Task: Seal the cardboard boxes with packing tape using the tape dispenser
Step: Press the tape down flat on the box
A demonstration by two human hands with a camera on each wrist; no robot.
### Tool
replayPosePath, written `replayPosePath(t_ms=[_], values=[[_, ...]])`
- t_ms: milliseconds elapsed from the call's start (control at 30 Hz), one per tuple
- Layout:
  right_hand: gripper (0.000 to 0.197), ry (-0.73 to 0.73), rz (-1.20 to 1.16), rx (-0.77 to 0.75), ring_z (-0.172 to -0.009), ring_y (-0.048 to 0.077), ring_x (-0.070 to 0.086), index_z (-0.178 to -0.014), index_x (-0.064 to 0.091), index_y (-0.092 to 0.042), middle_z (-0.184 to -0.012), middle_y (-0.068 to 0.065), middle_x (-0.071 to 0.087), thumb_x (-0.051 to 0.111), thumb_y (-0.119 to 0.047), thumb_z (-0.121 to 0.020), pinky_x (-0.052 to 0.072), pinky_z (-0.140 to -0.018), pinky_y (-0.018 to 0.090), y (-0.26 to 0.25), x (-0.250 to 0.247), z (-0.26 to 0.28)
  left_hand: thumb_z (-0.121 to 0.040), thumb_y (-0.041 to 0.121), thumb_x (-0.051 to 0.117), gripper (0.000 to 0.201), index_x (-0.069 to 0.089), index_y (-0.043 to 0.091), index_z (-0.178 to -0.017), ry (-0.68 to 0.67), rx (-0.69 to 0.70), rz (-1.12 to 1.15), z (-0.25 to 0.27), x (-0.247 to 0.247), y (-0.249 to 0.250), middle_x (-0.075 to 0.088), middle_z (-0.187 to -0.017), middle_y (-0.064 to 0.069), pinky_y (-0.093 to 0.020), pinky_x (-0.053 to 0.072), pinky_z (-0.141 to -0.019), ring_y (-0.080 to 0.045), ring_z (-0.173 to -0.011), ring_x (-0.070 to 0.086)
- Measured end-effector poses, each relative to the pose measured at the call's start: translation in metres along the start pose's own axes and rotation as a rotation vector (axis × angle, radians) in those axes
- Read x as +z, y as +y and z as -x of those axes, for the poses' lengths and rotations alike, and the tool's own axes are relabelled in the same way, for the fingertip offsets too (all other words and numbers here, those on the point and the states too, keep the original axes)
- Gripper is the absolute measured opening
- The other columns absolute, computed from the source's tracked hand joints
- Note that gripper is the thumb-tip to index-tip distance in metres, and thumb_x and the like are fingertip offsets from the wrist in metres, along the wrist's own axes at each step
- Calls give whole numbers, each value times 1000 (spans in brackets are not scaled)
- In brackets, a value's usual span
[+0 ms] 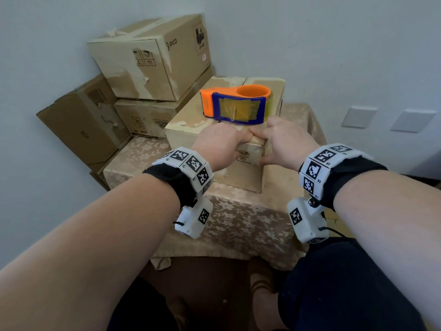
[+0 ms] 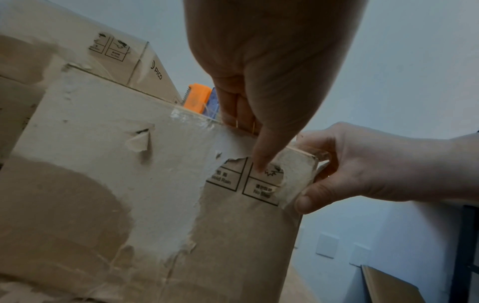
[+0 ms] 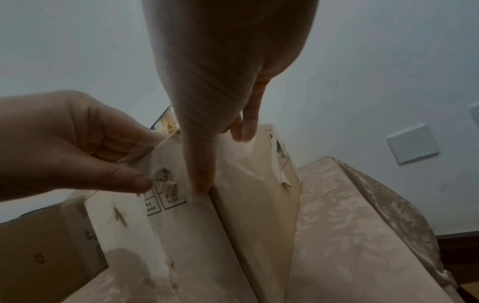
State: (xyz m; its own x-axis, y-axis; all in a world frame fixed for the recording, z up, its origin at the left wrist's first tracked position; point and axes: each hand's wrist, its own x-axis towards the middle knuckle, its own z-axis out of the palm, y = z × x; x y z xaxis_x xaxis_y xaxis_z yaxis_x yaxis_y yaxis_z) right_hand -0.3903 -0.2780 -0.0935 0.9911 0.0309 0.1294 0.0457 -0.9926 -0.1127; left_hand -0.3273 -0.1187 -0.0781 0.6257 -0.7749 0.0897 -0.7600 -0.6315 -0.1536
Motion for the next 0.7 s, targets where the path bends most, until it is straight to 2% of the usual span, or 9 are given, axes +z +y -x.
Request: replayPosePath(t_ms=[100,267,433,600,700], values=[[71,-2,15,15,-93,22,52,-138,46,-32,-96,-1,37,73,-52,-75,45,-77,34,0,3,-1,-92,26,57,43,50,32,-134,10,-2,-2,0,-1,1,64,-115,-4,-36,44,-83,-26,-107,56],[73,12,1,26,-96,25,54,-143,41,-31,-103,3,41,67,-54,-79,50,-81,41,0,8,0,-93,26,56,45,48,33,-136,14,-6,-6,0,0,0,63,-118,-3,-36,44,-85,-26,-110,55],[72,14,22,20,-95,24,54,-145,38,-31,-100,1,35,64,-53,-82,50,-79,41,0,11,-1,-93,27,56,45,48,33,-137,25,-14,0,1,0,1,63,-118,-3,-34,43,-82,-25,-110,55],[67,26,40,17,-95,26,57,-144,39,-30,-105,5,42,59,-56,-85,52,-79,41,1,13,-2,-93,27,58,44,49,33,-135,26,-20,21,2,-2,2,63,-119,-2,-34,43,-84,-25,-110,55],[62,34,92,20,-91,25,57,-139,45,-25,-97,2,36,50,-60,-87,47,-70,34,-1,13,-4,-92,27,58,43,51,32,-135,30,-21,38,2,-2,3,64,-118,-2,-33,42,-83,-25,-110,54]])
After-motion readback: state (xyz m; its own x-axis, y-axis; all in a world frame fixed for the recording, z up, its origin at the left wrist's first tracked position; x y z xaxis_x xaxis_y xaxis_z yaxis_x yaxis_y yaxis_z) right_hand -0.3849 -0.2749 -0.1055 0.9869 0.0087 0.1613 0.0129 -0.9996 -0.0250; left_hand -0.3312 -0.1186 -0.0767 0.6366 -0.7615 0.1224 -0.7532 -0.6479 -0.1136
